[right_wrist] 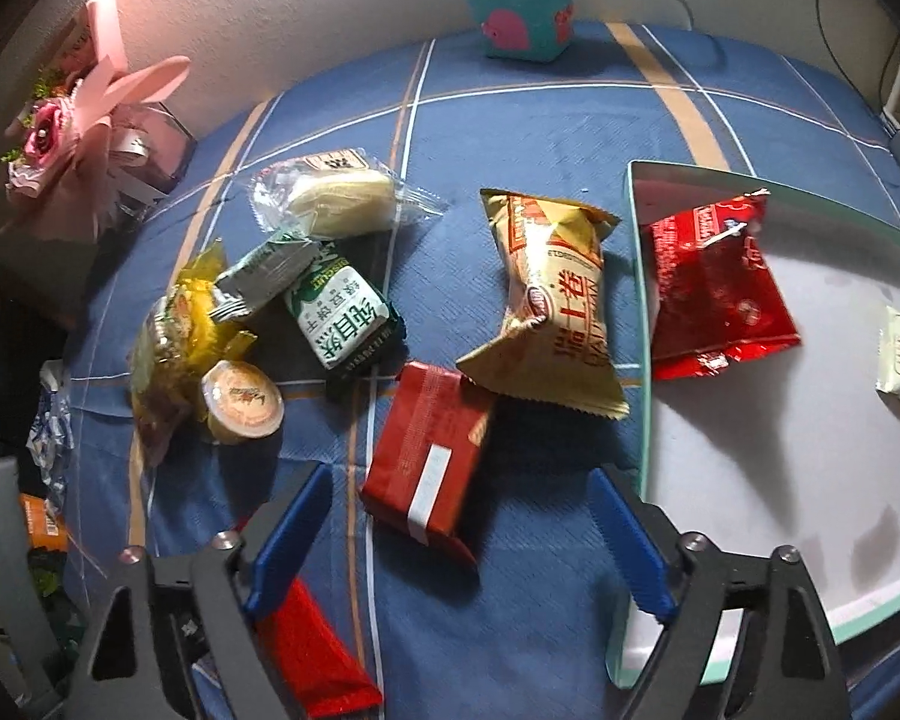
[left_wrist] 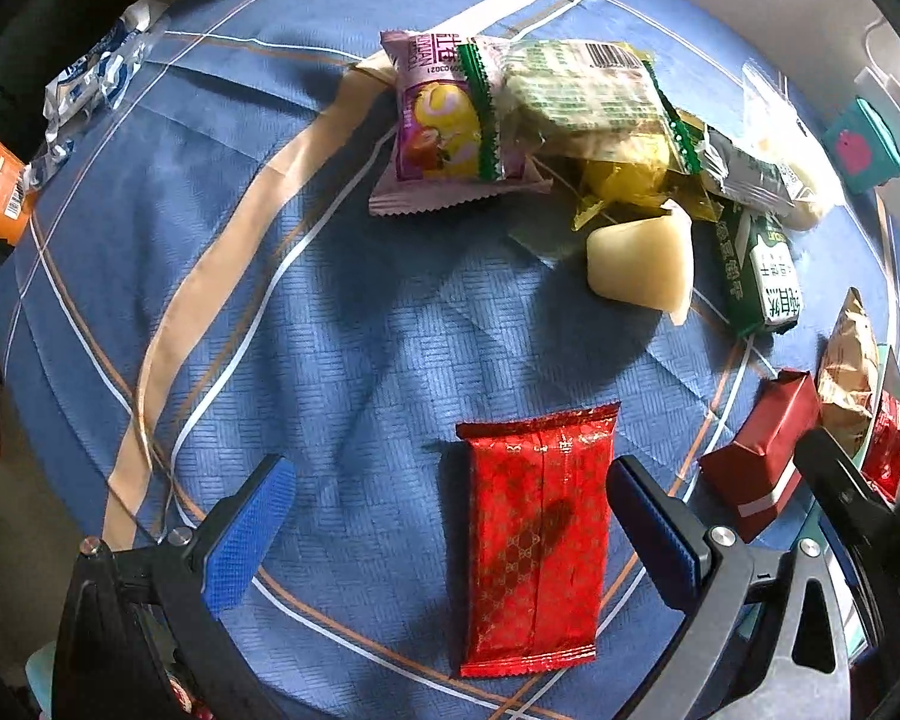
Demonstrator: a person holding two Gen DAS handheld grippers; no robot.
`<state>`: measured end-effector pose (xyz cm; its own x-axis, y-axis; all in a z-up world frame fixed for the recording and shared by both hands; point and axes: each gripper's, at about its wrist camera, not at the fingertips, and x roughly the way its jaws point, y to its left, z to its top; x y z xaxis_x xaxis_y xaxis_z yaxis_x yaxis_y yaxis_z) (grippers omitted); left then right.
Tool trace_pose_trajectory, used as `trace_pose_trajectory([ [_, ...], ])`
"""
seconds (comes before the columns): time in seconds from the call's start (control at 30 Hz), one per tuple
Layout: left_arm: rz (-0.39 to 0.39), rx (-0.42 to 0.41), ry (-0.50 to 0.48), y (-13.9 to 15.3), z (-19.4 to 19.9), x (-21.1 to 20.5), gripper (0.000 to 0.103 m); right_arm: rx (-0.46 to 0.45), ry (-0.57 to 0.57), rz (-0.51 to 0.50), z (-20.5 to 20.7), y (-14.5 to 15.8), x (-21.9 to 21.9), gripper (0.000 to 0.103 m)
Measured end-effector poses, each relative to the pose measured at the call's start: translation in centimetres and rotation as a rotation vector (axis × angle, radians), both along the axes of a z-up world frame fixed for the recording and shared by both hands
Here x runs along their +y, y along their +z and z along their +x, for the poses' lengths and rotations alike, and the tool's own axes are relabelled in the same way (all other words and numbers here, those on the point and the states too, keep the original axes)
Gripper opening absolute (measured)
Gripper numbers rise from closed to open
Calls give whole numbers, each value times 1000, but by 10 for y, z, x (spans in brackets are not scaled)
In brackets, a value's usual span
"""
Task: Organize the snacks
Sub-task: 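Grasp the red box with the right gripper while the left gripper grasps the red wafer pack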
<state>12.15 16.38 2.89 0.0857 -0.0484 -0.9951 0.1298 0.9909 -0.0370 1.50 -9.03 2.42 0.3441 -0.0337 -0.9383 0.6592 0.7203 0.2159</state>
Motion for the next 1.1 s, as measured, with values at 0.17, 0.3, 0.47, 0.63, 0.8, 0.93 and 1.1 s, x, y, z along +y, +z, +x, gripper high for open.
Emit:
trace_pose_trajectory([
  [0.17,-2,3,-1,-4,5,-15,103,15,-6,6,15,-14,-3,67],
  [0.3,-4,10,-14,-7,12,-16,103,21,16,0,29,-21,1,64],
  [0.47,15,10,-30,-11,11,-25,103,44,35,5,37,-31,6,50],
  [0.63,35,23,-73,-18,9,-32,102,55,32,16,27,-31,11,42],
  [0.8,36,42,-115,-21,6,-36,95,72,11,44,8,-34,11,42],
  [0.93,14,40,-123,-18,-4,-42,84,92,15,58,-4,-36,15,42],
  [1.1,18,16,-147,-20,-32,-58,71,113,16,69,-16,-39,20,42],
])
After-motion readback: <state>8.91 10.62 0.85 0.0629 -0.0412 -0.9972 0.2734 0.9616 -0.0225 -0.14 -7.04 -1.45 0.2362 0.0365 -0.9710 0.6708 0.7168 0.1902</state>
